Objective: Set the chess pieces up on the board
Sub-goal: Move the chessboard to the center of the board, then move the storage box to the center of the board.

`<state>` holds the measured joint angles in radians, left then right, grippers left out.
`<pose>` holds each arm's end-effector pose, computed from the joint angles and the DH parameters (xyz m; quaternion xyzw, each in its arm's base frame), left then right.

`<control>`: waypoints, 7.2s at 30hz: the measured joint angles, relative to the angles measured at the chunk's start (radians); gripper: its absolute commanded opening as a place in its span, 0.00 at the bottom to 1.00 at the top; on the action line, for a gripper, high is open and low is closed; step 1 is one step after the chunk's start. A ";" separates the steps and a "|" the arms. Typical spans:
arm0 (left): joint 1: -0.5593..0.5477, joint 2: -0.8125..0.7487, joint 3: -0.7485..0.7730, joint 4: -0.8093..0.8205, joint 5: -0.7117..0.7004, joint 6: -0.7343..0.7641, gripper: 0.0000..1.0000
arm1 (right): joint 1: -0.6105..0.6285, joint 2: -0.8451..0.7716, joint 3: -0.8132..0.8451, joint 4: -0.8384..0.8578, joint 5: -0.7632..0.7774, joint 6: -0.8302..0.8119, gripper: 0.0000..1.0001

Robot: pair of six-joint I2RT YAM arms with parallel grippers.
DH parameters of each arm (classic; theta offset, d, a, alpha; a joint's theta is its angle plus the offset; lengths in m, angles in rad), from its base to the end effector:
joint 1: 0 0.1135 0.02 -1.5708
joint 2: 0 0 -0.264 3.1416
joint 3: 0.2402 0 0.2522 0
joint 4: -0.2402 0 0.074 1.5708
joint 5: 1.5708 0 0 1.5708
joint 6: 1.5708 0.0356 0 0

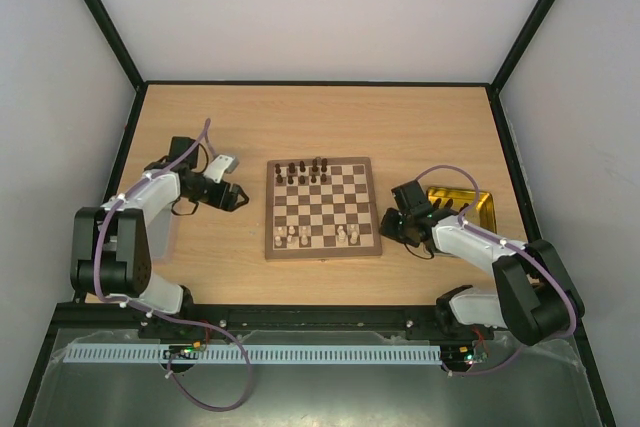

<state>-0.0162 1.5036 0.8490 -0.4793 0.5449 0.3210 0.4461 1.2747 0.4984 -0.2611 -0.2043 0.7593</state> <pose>0.2770 -0.0229 0.1807 0.2153 0.9171 -0.2280 0.2462 0.1910 0.0993 0.1435 0.1231 0.9521 0.2297 0.1602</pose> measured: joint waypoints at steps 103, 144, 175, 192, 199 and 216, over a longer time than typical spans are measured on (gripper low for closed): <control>0.016 -0.014 -0.032 0.063 0.015 -0.034 0.78 | -0.164 0.097 0.221 -0.172 0.309 -0.043 0.48; 0.016 0.015 -0.032 0.067 0.014 -0.038 0.78 | -0.029 0.018 0.104 -0.092 0.137 0.030 0.13; 0.016 0.014 -0.032 0.067 0.007 -0.041 0.78 | 0.111 -0.055 0.115 -0.140 0.186 0.112 0.36; 0.016 0.015 -0.032 0.067 0.003 -0.041 0.78 | 0.126 -0.051 0.225 -0.236 0.214 0.018 0.27; 0.016 0.016 -0.032 0.067 0.000 -0.041 0.78 | 0.140 0.013 0.260 -0.229 0.179 -0.006 0.42; 0.016 0.026 -0.032 0.067 0.000 -0.041 0.78 | 0.141 0.119 0.248 -0.120 0.158 0.038 0.42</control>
<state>-0.0006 1.5295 0.8165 -0.4126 0.5453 0.2802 0.5869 1.3941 0.7464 -0.3813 -0.0463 0.7971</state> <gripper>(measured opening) 0.777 0.436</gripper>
